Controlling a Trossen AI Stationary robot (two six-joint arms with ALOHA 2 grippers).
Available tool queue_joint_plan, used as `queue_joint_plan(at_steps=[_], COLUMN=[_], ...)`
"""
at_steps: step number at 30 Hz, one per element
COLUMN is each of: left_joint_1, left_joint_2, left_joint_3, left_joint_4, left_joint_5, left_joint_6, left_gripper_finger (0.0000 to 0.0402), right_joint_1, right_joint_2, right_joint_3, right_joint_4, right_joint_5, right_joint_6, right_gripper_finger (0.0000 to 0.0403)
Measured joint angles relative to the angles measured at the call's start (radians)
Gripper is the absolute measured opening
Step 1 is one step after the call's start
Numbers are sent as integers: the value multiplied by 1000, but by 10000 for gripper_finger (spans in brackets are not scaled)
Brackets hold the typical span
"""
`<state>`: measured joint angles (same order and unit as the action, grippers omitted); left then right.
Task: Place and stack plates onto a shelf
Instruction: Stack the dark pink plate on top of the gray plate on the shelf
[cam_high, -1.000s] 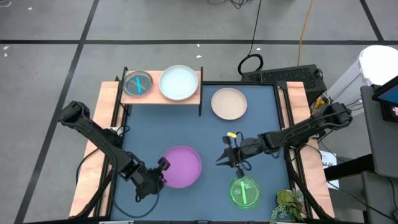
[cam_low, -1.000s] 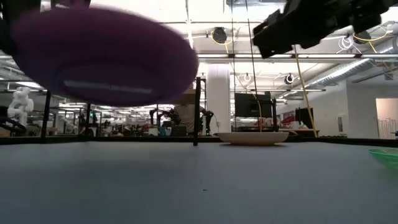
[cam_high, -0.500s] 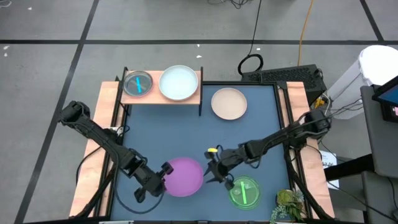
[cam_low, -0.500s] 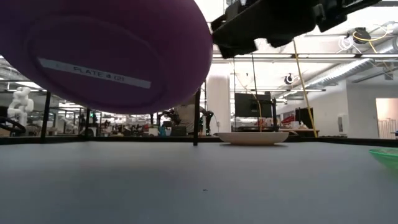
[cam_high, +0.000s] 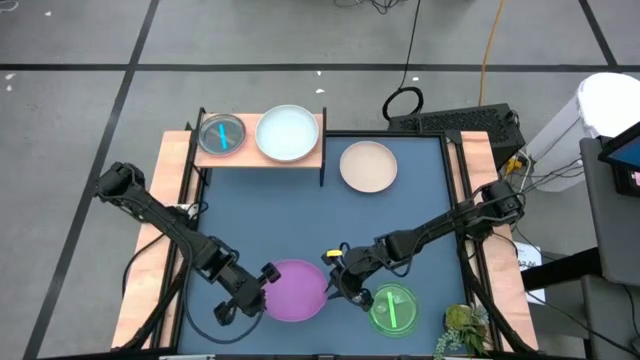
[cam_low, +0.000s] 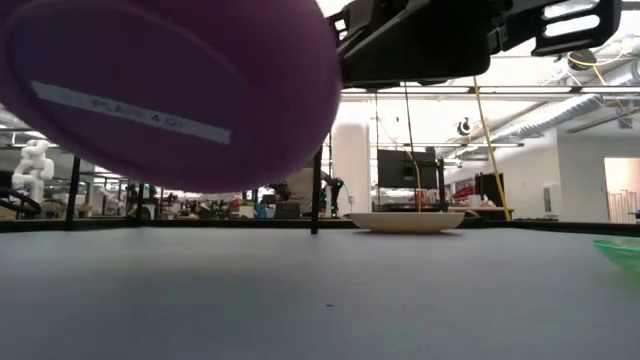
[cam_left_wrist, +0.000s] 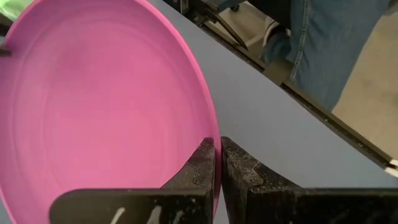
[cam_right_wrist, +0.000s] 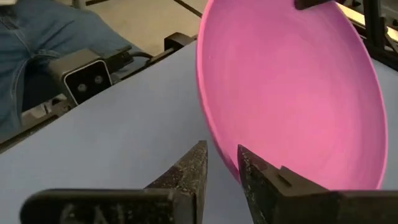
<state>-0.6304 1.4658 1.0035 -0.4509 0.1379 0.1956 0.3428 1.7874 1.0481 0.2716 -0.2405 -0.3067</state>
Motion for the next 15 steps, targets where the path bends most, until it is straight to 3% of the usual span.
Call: queue_joint_plan(at_steps=[8, 15], left_joint_1=[35, 63], left_joint_2=[0, 0], left_joint_3=[0, 0], left_joint_4=[33, 41], left_joint_5=[34, 51], left_joint_6=[30, 38], left_gripper_finger=[10, 16], right_joint_1=[2, 8], right_joint_2=[0, 0], right_joint_3=[0, 0], right_joint_4=[-15, -25], right_joint_5=[-3, -53], right_joint_6=[-32, -76], right_gripper_finger=[63, 12])
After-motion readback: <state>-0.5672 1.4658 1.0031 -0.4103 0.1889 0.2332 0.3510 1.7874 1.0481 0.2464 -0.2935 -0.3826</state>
